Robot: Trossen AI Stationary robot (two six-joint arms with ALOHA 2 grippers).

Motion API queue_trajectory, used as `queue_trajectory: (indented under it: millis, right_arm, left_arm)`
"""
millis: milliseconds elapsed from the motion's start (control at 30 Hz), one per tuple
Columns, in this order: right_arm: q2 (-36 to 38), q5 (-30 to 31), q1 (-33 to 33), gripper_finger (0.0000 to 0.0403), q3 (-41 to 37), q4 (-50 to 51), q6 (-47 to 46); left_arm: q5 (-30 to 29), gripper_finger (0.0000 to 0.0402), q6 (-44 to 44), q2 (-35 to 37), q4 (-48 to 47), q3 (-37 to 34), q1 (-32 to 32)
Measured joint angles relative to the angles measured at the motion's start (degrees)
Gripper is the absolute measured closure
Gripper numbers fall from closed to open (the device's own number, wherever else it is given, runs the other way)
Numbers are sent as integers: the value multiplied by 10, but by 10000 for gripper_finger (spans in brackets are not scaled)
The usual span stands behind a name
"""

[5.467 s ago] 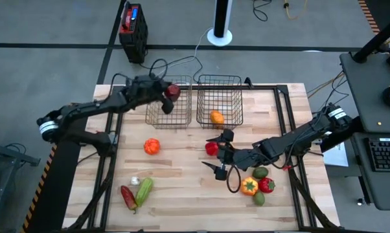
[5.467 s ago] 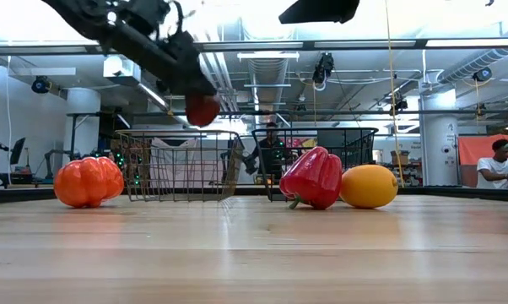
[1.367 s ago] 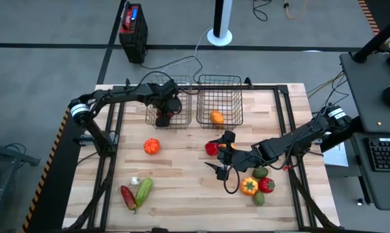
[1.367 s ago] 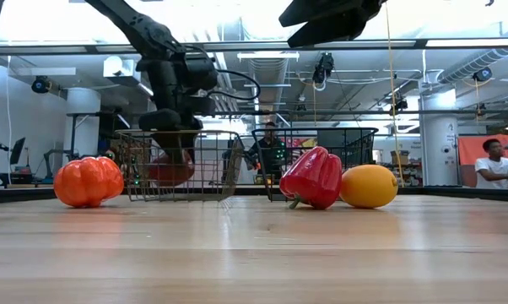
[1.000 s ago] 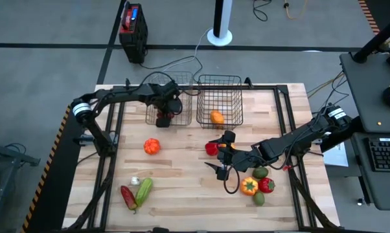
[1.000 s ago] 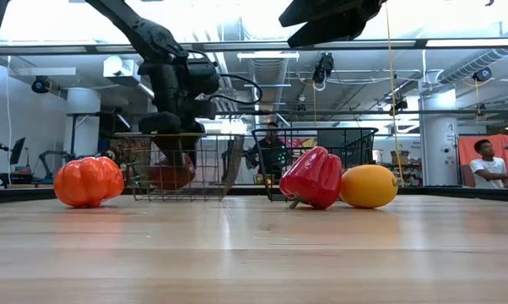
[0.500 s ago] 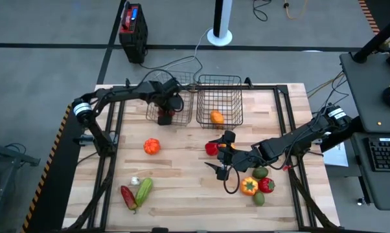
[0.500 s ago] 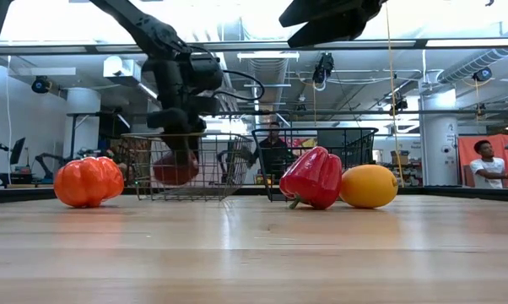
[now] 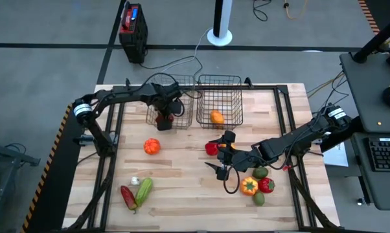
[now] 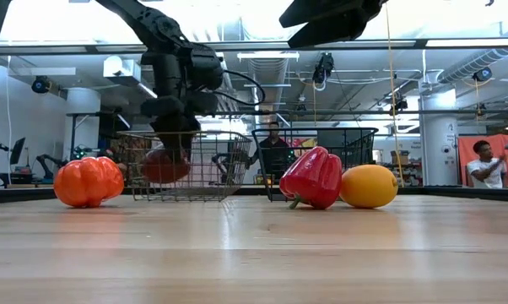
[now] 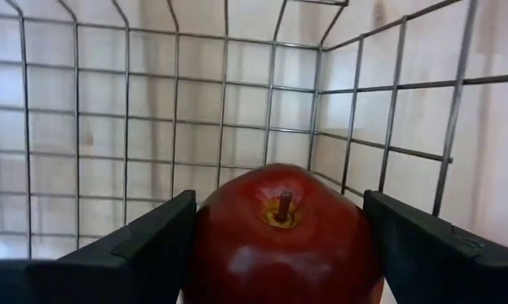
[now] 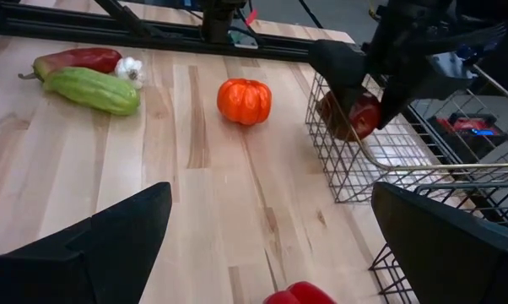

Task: Sort produce into baskets
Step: Put the red apple into the silver wire basket

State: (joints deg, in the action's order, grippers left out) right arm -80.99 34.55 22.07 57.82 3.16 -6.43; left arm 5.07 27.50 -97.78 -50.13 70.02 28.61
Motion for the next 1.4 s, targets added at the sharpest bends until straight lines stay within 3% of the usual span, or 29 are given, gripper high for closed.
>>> queue_trajectory:
  millis: [200,533,800,1100,1400]
  right_arm:
    - [0,0,0,3,0,0,0]
    - [0,0,0,3,0,0,-1]
    - [0,0,0,3,-1,0,-1]
    - [0,0,0,3,-4,0,-1]
    - [0,0,0,3,-6,1,-1]
  left_arm:
    - [0,103,-1,1,-13,18,-10]
    - [-88,103,102,0,-26,97,4]
    - [-87,103,125,-52,-16,123,57]
    - [-85,103,139,-121,-17,153,60]
    - [-70,100,138,-135,-15,154,64]
